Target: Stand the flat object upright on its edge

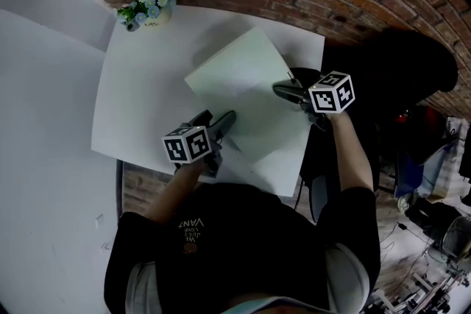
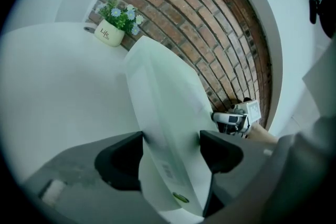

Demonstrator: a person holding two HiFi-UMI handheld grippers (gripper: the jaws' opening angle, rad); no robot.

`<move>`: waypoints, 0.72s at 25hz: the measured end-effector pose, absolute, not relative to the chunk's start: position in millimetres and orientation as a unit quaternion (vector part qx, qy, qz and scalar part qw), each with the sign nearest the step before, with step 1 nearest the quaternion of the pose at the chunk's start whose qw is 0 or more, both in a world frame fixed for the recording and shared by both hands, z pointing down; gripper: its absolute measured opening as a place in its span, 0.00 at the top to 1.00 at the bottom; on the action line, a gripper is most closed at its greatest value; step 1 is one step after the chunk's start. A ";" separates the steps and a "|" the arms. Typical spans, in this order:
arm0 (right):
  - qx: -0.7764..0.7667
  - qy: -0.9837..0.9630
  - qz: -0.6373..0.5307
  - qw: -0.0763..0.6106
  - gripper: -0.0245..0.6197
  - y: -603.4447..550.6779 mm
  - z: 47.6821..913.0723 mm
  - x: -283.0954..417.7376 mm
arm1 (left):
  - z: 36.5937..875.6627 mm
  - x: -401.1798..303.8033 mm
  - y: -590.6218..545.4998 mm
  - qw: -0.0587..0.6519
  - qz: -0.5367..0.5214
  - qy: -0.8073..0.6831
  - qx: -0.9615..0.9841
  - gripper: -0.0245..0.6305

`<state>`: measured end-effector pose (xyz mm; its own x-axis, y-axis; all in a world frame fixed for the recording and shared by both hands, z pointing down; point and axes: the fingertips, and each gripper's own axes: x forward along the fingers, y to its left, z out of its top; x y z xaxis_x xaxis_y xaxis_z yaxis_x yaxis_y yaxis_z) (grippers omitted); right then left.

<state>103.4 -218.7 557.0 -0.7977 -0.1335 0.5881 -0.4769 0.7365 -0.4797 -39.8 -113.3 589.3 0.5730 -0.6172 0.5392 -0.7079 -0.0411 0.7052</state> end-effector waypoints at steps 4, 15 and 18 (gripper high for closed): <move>0.188 -0.895 0.310 0.260 0.44 -209.7 548.1 110.2 | 581.2 -37.9 -112.0 0.507 0.051 -0.452 0.732 0.43; 0.232 -0.900 0.284 0.234 0.45 -189.6 524.0 119.4 | 554.7 -41.2 -114.3 0.463 0.062 -0.440 0.767 0.44; 0.245 -0.902 0.275 0.226 0.45 -186.4 517.5 119.5 | 549.1 -43.2 -116.5 0.454 0.066 -0.434 0.776 0.45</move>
<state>119.5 -186.4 517.5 -0.7773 -0.3179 0.5430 -0.5668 0.7283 -0.3851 -43.2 -116.5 549.1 0.6152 -0.6122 0.4967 -0.7328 -0.2117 0.6467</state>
